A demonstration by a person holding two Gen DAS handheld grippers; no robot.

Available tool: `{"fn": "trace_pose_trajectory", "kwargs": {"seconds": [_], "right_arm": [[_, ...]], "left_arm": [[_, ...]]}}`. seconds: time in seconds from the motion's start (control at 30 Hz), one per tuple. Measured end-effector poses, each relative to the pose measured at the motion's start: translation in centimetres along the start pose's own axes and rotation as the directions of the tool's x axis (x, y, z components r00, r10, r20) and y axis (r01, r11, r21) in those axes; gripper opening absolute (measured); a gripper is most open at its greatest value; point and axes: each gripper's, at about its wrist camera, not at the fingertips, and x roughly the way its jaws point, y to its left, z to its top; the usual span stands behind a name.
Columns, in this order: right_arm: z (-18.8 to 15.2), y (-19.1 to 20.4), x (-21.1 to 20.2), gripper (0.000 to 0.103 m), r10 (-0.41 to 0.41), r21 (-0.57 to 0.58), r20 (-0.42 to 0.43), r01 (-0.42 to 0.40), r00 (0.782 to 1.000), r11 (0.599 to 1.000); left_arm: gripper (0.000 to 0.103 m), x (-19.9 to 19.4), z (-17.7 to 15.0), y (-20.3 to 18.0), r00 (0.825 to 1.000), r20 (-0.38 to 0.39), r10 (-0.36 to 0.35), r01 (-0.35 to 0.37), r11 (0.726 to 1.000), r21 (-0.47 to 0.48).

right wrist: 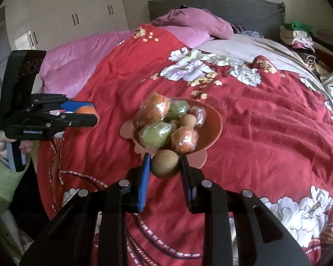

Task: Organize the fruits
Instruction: 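Carry the wrapped orange and brown fruit over the pink plate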

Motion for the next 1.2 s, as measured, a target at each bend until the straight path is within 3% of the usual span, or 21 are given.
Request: {"fn": "trace_pose_trajectory", "kwargs": {"seconds": [0.53, 1.0, 1.1, 1.2], "right_arm": [[1.7, -1.7, 0.7, 0.025, -0.026, 0.022, 0.002, 0.026, 1.0, 0.999], [3.4, -3.3, 2.2, 0.025, -0.064, 0.016, -0.017, 0.064, 0.998, 0.998], [3.5, -3.6, 2.5, 0.025, -0.062, 0.017, -0.022, 0.062, 0.998, 0.998], [3.6, -3.7, 2.5, 0.025, -0.057, 0.019, -0.022, 0.058, 0.998, 0.998]], "left_arm": [[0.036, 4.1, 4.0, 2.7, 0.999, -0.043, -0.013, 0.013, 1.0, -0.009], [0.036, 6.3, 9.1, 2.9, 0.995, -0.022, -0.102, 0.1, 0.992, -0.072], [0.023, 7.0, 10.3, 2.1, 0.991, -0.038, -0.131, 0.128, 0.99, -0.065], [0.02, 8.2, 11.0, 1.0, 0.986, -0.07, -0.148, 0.145, 0.988, -0.049]]}}
